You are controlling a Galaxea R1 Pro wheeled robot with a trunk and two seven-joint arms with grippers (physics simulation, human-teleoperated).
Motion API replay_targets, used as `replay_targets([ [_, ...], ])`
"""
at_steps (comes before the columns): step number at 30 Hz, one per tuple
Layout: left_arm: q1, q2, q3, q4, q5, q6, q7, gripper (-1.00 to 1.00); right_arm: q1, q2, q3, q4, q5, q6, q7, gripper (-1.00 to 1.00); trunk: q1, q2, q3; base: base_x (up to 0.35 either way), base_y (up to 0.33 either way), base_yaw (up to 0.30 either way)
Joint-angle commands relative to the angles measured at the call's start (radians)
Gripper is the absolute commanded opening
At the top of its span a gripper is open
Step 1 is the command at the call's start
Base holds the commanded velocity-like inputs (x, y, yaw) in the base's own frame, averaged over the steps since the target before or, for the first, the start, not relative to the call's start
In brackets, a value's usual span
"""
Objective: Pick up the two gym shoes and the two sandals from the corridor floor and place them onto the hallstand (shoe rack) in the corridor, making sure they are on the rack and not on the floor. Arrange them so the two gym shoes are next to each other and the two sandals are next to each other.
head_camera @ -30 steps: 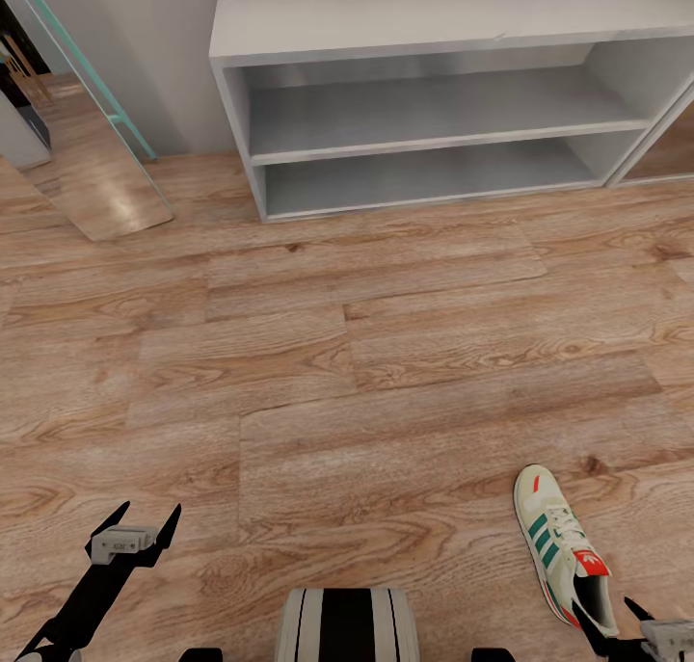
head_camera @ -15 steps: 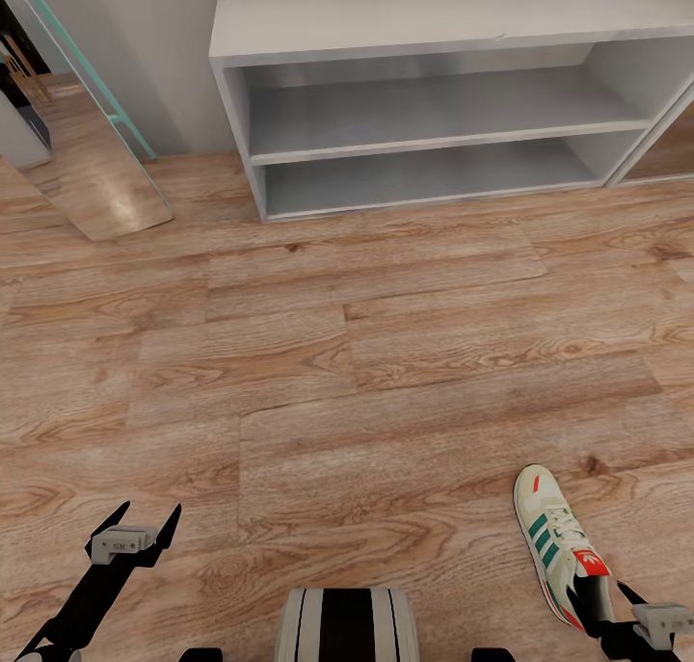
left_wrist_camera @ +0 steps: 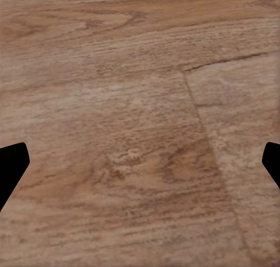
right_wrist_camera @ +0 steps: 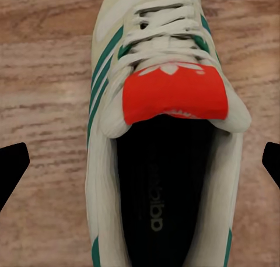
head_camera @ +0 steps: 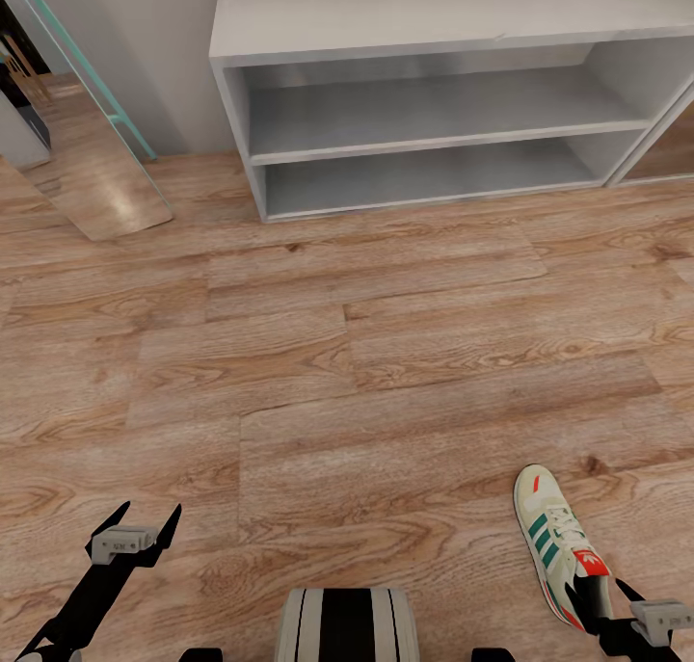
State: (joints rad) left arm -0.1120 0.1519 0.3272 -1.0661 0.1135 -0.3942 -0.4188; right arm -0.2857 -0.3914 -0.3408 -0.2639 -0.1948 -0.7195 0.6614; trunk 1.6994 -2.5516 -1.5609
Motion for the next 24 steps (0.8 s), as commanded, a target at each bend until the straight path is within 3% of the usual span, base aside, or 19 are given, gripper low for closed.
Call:
replay_targets([
  [1,0.0,0.0,0.0,0.0,0.0,0.0,0.0,1.0,0.0,0.0,0.0,0.0,0.0,0.0,0.0,1.0,0.0,0.0,0.0,0.0,0.0,0.0],
  [16,0.0,0.0,0.0,0.0,0.0,0.0,0.0,1.0,-0.001,0.0,0.001,0.0,0.0,-0.001,0.0,1.0,0.0,0.0,0.0,0.0,0.0,0.0],
  [24,0.0,0.0,0.0,0.0,0.0,0.0,0.0,1.0,0.0,0.0,0.002,0.0,0.0,-0.001,0.0,1.0,0.004,-0.002,-0.031,0.0,0.0,0.0],
])
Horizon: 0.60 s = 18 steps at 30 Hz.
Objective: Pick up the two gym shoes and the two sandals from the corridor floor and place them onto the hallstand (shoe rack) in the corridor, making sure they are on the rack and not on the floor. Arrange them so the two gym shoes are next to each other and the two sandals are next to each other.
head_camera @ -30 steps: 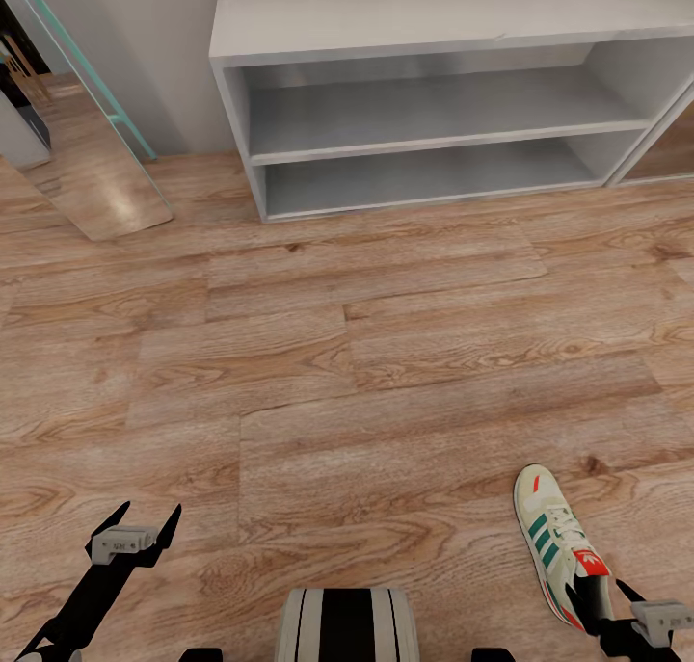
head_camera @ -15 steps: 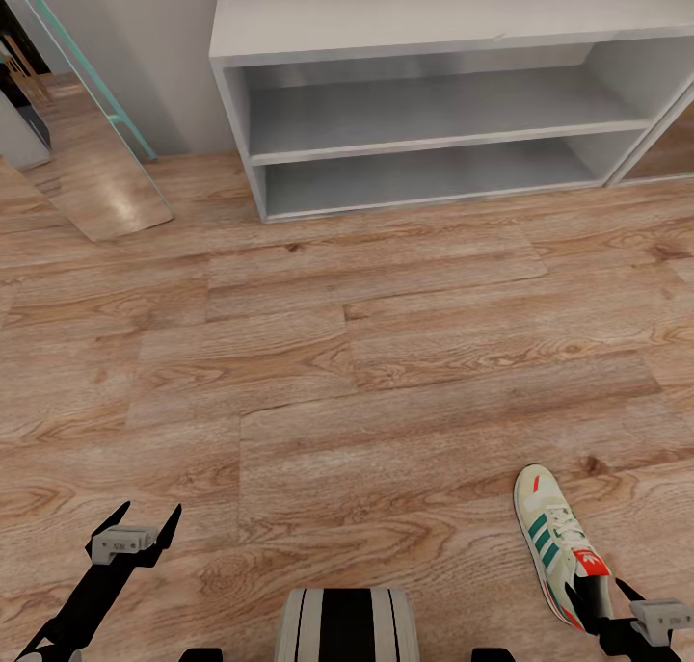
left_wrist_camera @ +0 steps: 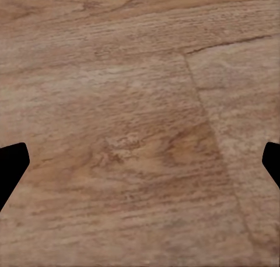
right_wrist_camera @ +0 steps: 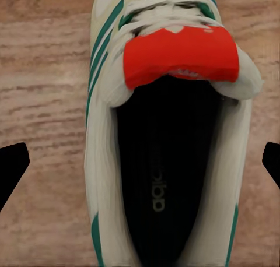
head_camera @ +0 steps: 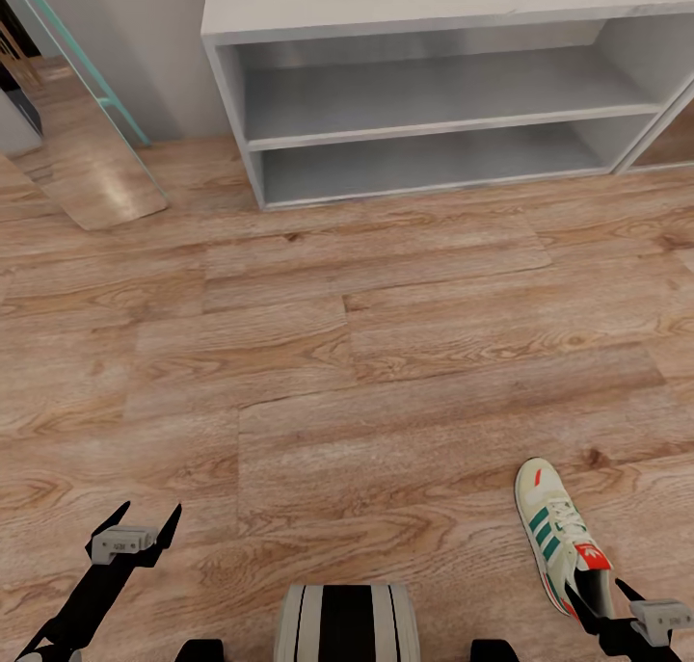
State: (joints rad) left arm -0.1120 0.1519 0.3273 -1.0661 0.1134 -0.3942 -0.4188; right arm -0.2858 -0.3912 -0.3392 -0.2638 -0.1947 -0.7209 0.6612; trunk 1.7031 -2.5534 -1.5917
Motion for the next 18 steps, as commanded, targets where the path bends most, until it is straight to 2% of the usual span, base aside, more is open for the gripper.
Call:
replay_targets([
  [1,0.0,0.0,0.0,0.0,0.0,0.0,0.0,1.0,0.0,0.0,0.0,0.0,0.0,0.0,0.0,1.0,0.0,0.0,-0.004,0.0,0.0,0.0],
  [18,0.0,0.0,0.001,0.0,0.0,0.0,0.0,1.0,0.001,0.0,0.0,0.001,0.0,0.0,0.0,1.0,0.0,0.0,-0.004,0.0,0.0,0.0],
])
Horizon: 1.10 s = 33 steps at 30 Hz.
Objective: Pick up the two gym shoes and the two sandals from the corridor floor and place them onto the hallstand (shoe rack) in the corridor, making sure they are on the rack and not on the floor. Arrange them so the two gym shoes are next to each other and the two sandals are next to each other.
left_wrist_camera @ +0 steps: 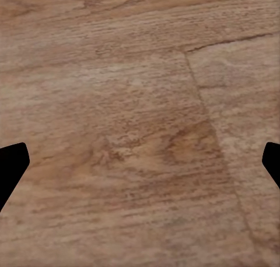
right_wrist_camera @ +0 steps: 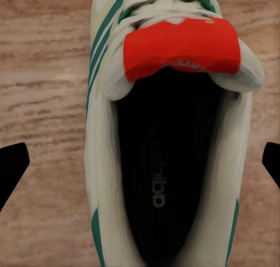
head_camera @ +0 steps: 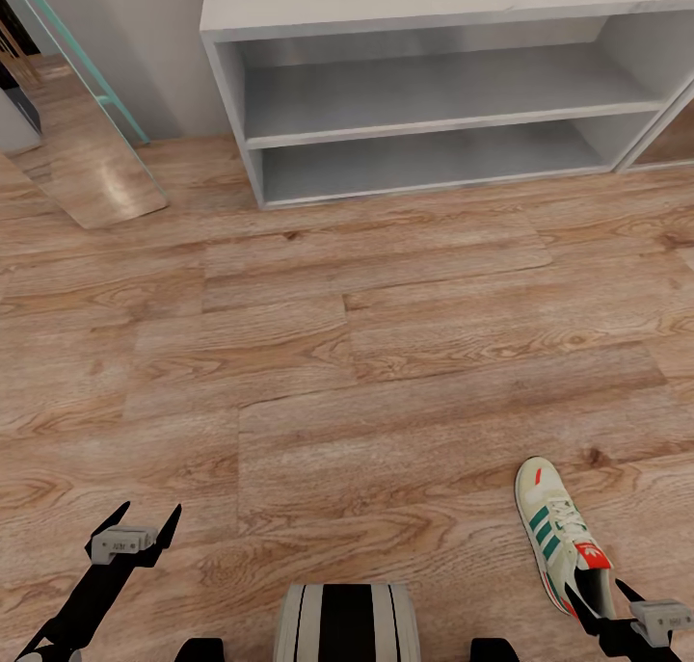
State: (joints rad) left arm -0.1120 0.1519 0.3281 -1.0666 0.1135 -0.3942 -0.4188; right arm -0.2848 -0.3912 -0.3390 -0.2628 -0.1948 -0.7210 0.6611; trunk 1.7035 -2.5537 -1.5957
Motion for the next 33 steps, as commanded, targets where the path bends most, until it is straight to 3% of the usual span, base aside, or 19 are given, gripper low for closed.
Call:
replay_targets([
  [1,0.0,0.0,0.0,0.0,0.0,0.0,0.0,1.0,0.0,0.0,0.0,0.0,0.0,0.0,0.0,1.0,0.0,0.0,0.0,0.0,0.0,0.0],
  [33,0.0,0.001,0.0,0.0,0.0,0.0,0.0,1.0,0.005,-0.001,0.0,0.034,0.0,-0.003,0.0,1.0,0.0,0.0,0.0,0.0,0.0,0.0],
])
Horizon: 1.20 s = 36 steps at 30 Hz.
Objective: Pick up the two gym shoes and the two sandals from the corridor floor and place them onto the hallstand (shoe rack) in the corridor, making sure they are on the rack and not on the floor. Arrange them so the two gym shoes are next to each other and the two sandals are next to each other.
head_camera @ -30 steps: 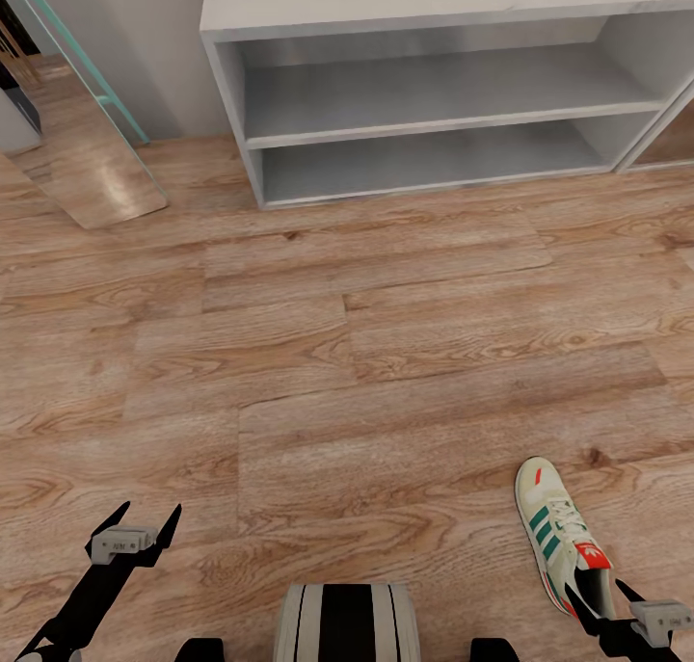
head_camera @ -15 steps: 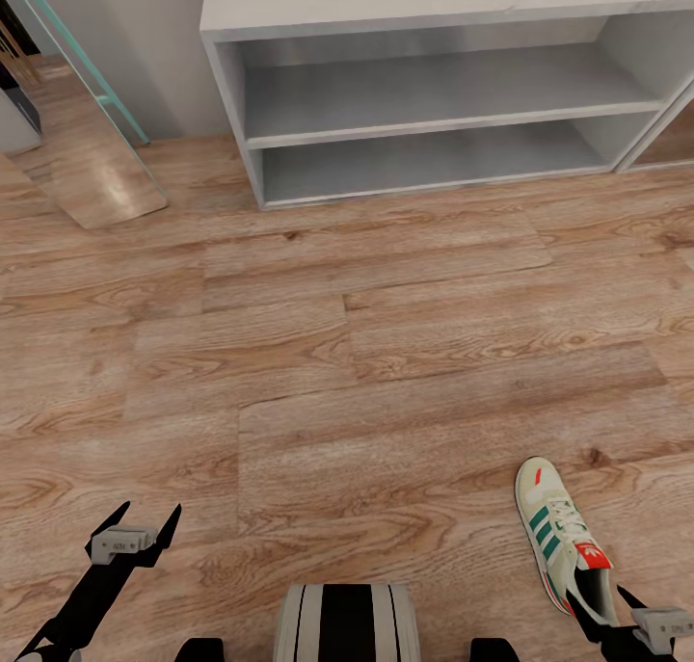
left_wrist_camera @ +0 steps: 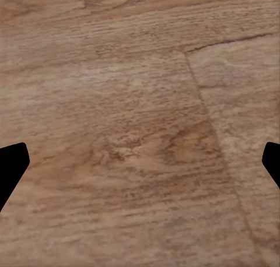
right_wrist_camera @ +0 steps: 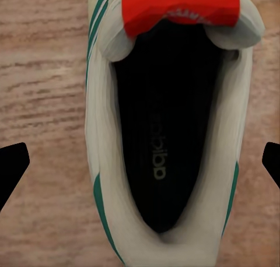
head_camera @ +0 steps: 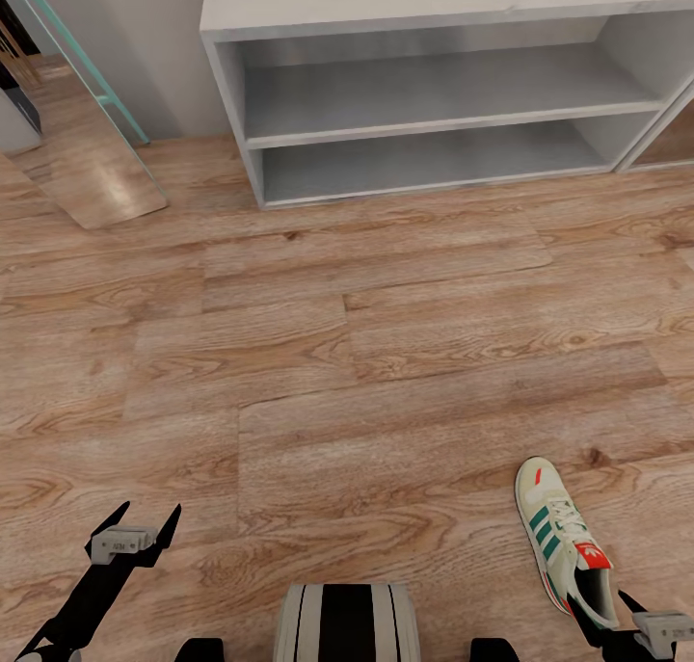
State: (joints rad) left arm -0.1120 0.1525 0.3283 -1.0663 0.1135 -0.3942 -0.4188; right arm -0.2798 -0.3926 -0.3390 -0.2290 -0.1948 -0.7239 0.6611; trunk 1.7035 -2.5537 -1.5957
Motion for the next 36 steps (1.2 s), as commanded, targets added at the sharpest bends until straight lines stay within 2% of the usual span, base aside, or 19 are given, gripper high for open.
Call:
replay_targets([
  [1,0.0,0.0,0.0,0.0,0.0,0.0,0.0,1.0,0.0,0.0,0.0,0.0,0.0,0.0,0.0,1.0,0.0,0.0,0.0,0.0,0.0,0.0],
  [18,0.0,0.001,0.0,-0.001,0.0,0.0,0.0,1.0,0.002,0.0,0.001,0.003,0.0,-0.001,0.0,1.0,0.0,0.0,0.0,0.0,0.0,0.0],
  [27,0.0,0.001,0.0,-0.001,0.0,0.0,0.0,1.0,0.002,0.0,0.001,0.003,0.0,-0.002,0.0,1.0,0.004,-0.002,-0.035,0.0,0.0,0.0],
  [36,0.0,0.001,0.0,0.0,0.001,0.0,0.0,1.0,0.002,0.0,0.001,0.003,0.0,-0.002,0.0,1.0,0.004,-0.002,-0.035,0.0,0.0,0.0],
])
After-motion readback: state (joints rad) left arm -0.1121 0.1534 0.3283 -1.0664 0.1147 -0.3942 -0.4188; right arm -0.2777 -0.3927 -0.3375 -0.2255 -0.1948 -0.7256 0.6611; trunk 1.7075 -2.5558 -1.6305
